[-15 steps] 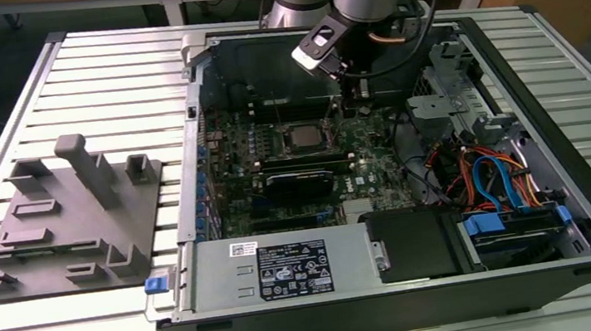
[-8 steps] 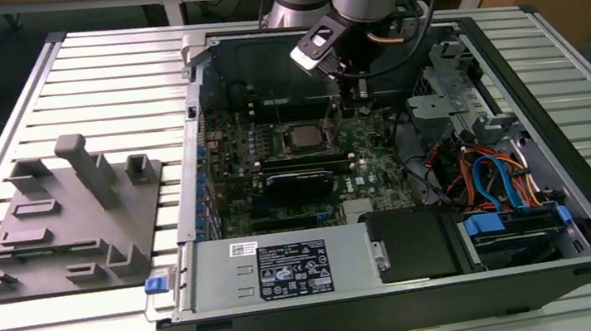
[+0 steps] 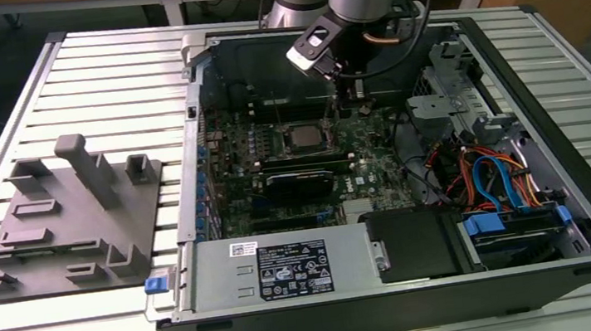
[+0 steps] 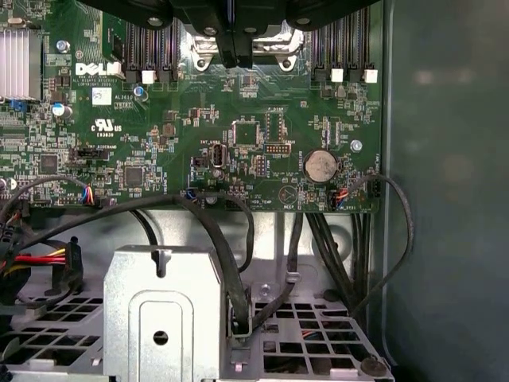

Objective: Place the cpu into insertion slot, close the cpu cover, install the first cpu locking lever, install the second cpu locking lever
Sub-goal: 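Close the cpu cover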

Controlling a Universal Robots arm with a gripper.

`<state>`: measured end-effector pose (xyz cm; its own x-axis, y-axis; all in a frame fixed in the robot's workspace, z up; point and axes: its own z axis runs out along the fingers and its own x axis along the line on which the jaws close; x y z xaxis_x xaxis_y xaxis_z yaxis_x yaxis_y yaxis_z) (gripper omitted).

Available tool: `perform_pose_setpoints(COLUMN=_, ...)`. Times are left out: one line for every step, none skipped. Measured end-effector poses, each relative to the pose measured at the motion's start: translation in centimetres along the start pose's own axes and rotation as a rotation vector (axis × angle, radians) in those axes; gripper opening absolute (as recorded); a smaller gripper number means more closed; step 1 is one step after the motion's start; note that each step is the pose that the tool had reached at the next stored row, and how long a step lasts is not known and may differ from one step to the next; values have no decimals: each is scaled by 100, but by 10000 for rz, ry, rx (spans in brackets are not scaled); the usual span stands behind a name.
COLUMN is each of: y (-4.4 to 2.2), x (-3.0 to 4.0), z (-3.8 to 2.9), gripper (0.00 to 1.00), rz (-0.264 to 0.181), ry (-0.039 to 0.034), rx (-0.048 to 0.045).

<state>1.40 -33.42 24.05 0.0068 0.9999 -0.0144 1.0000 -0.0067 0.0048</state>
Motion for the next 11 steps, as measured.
perform_pose_setpoints(y=-3, x=0, z=0, gripper=10, rz=0, ry=0, rx=0)
perform_pose_setpoints(y=-6, x=0, z=0, gripper=10, rz=-1, ry=0, rx=0)
perform_pose_setpoints(y=-9, x=0, z=0, gripper=10, rz=0, ry=1, rx=0)
perform_pose_setpoints(y=-11, x=0, z=0, gripper=10, rz=0, ry=1, rx=0)
perform_pose_setpoints(y=-14, x=0, z=0, gripper=10, rz=0, ry=0, rx=0)
perform_pose_setpoints(y=-17, x=0, z=0, gripper=10, rz=0, ry=0, rx=0)
perform_pose_setpoints(y=-19, x=0, z=0, gripper=10, rz=-1, ry=0, rx=0)
perform_pose_setpoints(y=-21, x=0, z=0, gripper=10, rz=-1, ry=0, rx=0)
perform_pose_setpoints(y=-23, x=0, z=0, gripper=10, rz=-1, ry=0, rx=0)
perform_pose_setpoints(y=-25, x=0, z=0, gripper=10, rz=0, ry=1, rx=0)
perform_pose_setpoints(y=-28, x=0, z=0, gripper=10, rz=0, ry=0, rx=0)
